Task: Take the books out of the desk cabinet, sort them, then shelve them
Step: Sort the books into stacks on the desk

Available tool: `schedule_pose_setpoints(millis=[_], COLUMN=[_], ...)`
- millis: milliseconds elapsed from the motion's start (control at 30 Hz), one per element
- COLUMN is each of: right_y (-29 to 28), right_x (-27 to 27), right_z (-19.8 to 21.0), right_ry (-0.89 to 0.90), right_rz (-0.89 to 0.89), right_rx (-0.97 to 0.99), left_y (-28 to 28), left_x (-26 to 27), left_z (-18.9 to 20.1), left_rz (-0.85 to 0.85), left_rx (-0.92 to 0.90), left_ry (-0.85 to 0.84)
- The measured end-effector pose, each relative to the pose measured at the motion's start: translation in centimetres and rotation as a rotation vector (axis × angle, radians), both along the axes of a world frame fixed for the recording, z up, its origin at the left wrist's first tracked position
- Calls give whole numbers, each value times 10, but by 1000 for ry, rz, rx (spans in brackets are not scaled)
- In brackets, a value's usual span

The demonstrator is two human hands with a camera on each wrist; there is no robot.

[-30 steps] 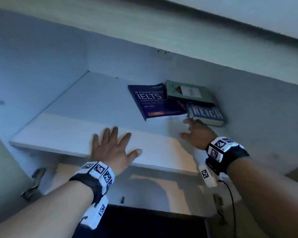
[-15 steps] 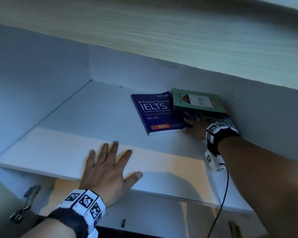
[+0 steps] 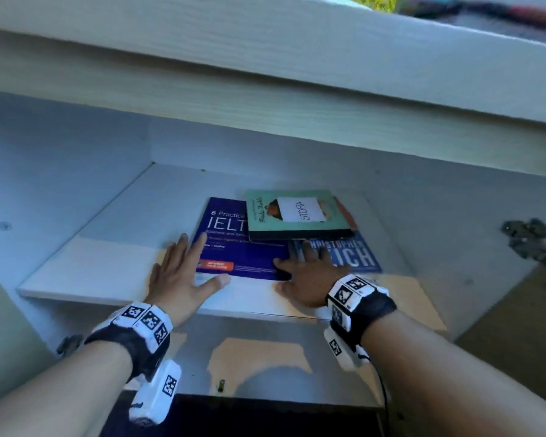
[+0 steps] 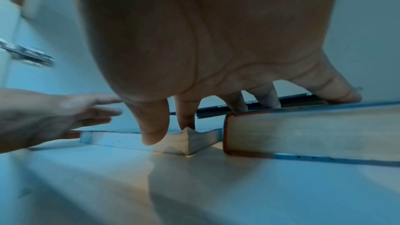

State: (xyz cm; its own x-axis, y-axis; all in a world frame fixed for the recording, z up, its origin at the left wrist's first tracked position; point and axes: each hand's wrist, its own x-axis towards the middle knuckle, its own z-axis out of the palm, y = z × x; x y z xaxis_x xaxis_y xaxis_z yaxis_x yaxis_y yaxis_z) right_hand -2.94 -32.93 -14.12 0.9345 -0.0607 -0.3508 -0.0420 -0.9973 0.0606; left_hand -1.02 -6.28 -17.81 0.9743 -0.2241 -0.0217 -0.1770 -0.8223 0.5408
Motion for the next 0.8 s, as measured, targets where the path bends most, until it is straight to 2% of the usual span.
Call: schedule_pose_setpoints(millis=[167, 233, 300, 367, 467, 600, 667, 700, 767, 800], right_y=[36, 39, 31, 13, -10, -15, -14, -14, -13, -13], right_x=[-68, -87, -93, -87, -76, -72, -73, -74, -74, -74], right_z=[2, 6, 15, 17, 1, -9, -8, -7, -8, -9], right_ry=[-11, -59, -254, -413, -234, -184, -173, -170, -170, -175], right_rz=[90, 96, 35, -68, -112, -99, -100, -98, -97, -98], right_rx=[-43, 16, 175, 260, 195, 176, 162, 156, 144, 144], left_y=[22, 39, 58, 80, 115, 154, 202, 223, 220, 194], left_x=[-31, -43, -52, -55, -64, -63, -23, -14, -6, -13], left_z=[-7, -9, -12, -15, -2, 34, 27, 28, 49, 72], left_rz=[-14, -52, -76, -61, -39, 53, 182, 243, 398, 432], left_rx=[271, 340, 374, 325, 311, 123, 96, 5, -211, -308], left_ry=[-22, -49, -83, -120, -225, -351, -319, -308, -304, -247])
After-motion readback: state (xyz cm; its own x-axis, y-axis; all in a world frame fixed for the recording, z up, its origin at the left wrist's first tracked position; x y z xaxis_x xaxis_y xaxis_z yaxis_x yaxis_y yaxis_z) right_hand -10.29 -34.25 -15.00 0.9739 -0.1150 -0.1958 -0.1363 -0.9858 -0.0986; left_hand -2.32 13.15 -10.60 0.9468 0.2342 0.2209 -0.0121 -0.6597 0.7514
